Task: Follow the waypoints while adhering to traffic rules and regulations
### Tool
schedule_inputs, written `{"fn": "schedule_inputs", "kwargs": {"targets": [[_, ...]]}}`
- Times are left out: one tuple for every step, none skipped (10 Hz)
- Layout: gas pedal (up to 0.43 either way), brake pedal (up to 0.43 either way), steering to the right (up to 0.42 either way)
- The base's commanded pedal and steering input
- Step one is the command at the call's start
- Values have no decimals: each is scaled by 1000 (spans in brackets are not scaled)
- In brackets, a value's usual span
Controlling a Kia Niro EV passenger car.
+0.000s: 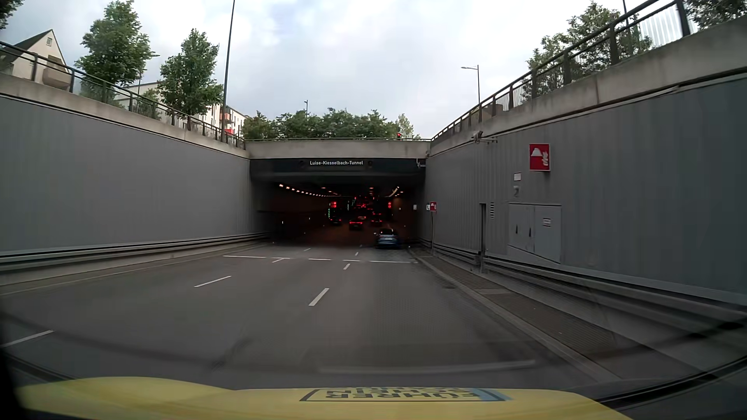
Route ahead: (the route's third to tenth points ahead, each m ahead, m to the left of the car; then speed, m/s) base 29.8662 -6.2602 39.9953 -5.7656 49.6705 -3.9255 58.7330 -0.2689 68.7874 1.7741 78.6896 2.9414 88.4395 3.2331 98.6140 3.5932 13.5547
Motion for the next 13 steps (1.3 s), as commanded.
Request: {"fn": "schedule_inputs", "kwargs": {"targets": [[0,0,0],[0,0,-1],[0,0,-1],[0,0,-1],[0,0,-1],[0,0,-1],[0,0,-1],[0,0,-1],[0,0,-1],[0,0,-1],[0,0,-1],[0,0,-2],[0,0,-2]]}}
